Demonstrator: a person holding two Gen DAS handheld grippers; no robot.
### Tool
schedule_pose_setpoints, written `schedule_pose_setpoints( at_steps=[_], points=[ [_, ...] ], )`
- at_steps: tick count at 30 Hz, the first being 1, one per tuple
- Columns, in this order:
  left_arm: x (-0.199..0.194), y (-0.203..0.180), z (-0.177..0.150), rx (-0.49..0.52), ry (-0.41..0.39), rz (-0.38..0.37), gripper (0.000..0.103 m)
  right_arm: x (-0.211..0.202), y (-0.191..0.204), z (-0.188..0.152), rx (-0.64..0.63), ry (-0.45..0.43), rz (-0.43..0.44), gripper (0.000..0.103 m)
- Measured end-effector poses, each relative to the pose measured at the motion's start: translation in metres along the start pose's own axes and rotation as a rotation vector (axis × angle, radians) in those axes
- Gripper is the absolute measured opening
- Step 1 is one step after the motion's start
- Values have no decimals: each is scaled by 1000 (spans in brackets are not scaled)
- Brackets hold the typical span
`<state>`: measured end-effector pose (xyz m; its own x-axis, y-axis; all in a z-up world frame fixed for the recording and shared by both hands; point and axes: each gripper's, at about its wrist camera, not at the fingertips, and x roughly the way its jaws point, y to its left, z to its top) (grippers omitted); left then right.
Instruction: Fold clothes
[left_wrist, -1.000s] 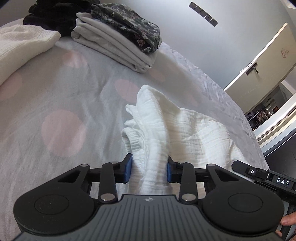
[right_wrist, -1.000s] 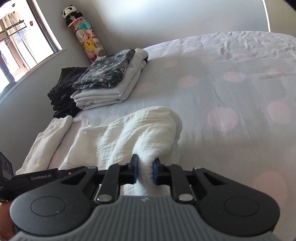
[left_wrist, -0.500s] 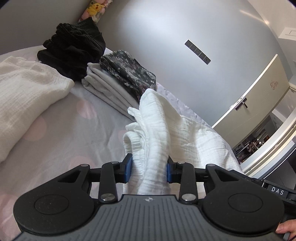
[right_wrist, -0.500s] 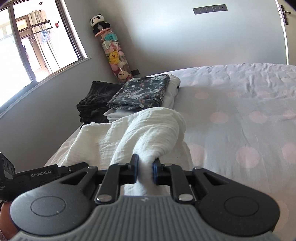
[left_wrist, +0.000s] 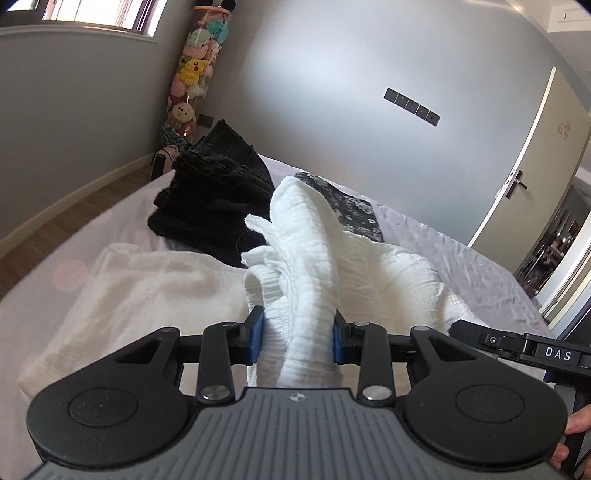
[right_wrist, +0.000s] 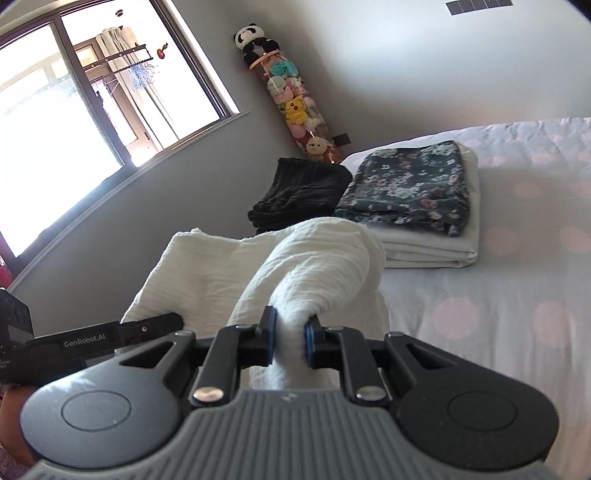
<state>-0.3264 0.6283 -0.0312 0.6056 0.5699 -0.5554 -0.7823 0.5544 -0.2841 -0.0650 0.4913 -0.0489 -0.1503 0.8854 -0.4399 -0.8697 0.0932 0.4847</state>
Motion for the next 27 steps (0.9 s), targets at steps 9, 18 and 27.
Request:
schedule_pose_setpoints(
  at_steps=[9,18,27],
  points=[
    [19,82,34,91,72,82,39,108,52,-13,27,35,60,18],
    [77,138,37,82,150,99,39,186,49,-32,64,58,65,18],
    [124,171,13,71,222,140,42,225,17,-51,85,161,47,34]
  ],
)
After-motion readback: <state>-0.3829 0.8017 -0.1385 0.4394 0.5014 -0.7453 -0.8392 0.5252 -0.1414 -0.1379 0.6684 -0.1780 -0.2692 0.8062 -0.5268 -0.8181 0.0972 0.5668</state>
